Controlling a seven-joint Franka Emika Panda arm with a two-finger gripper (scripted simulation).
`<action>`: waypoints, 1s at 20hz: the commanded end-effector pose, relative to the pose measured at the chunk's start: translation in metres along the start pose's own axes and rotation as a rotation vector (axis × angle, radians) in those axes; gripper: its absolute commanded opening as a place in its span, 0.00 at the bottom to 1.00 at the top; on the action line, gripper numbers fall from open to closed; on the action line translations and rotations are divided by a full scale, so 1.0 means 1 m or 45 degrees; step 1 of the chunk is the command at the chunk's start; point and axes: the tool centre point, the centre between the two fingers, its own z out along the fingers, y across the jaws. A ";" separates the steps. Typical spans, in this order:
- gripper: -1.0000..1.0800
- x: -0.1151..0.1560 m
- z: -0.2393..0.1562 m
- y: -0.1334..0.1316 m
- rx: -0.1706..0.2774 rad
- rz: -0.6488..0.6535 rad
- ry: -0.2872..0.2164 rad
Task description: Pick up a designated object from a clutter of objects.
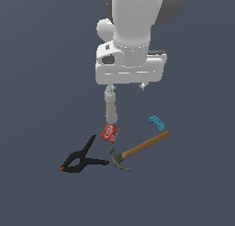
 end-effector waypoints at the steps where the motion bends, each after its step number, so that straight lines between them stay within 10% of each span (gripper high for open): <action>1: 0.96 0.000 0.003 -0.001 -0.001 -0.003 -0.002; 20: 0.96 0.009 0.136 -0.095 -0.051 -0.321 0.001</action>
